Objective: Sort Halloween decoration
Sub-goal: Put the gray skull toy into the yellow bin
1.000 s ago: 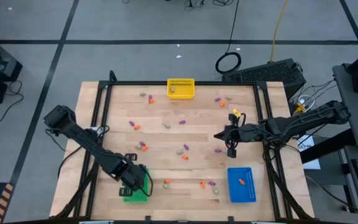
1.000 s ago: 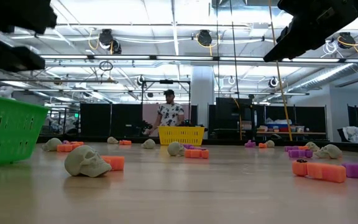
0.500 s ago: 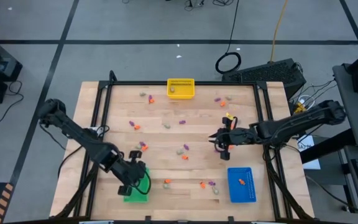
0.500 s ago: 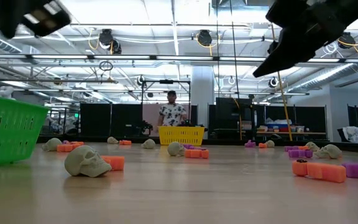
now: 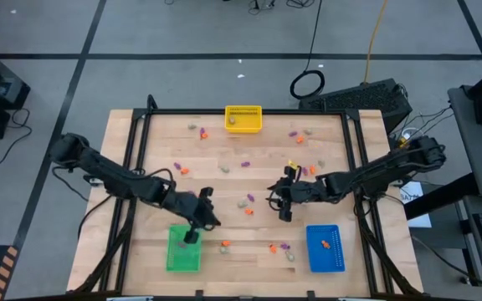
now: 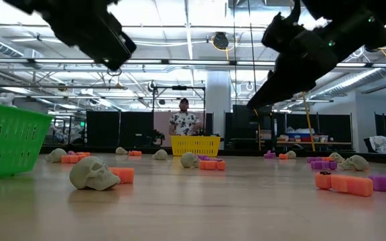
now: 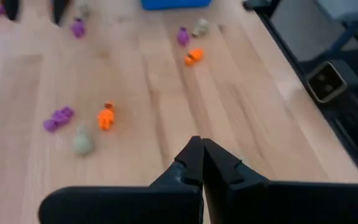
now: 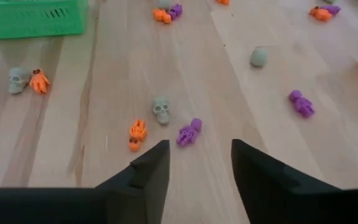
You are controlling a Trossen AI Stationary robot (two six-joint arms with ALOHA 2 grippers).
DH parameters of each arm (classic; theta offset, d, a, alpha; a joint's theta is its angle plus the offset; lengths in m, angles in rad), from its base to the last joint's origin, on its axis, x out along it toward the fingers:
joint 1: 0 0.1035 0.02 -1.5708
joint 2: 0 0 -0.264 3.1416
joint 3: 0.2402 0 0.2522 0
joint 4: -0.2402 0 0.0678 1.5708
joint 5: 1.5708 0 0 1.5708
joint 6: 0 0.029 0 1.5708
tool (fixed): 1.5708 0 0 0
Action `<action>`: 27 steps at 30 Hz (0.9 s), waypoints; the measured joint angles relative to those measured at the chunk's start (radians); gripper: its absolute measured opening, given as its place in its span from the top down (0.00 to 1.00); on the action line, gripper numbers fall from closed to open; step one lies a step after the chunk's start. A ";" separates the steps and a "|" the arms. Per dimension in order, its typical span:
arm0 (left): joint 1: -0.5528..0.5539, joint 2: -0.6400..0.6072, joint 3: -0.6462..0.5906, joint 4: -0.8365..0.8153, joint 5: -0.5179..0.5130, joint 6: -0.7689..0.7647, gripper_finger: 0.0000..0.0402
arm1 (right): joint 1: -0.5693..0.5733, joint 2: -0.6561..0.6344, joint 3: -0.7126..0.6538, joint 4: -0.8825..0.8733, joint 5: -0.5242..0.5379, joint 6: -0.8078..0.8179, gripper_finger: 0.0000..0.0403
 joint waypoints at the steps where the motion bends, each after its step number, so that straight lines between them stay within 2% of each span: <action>1: 0.018 0.000 -0.025 0.043 0.000 0.009 1.00 | 0.000 0.019 0.000 0.028 -0.013 0.000 0.57; 4: 0.063 0.000 -0.089 0.156 -0.005 0.041 1.00 | -0.002 0.077 0.007 0.110 -0.052 -0.001 0.52; 8: 0.111 0.000 -0.173 0.344 -0.009 0.076 1.00 | -0.003 0.152 0.062 0.127 -0.075 -0.004 0.49; 11: 0.138 0.000 -0.241 0.480 -0.011 0.081 1.00 | -0.003 0.208 0.112 0.127 -0.077 -0.023 0.48; 15: 0.165 0.000 -0.324 0.619 -0.027 0.084 1.00 | -0.022 0.281 0.178 0.126 -0.148 -0.031 0.49; 19: 0.201 0.000 -0.375 0.670 -0.070 0.084 1.00 | -0.051 0.357 0.233 0.106 -0.158 -0.028 0.49; 27: 0.241 0.000 -0.397 0.674 -0.070 0.075 1.00 | -0.099 0.478 0.320 0.092 -0.282 -0.030 0.49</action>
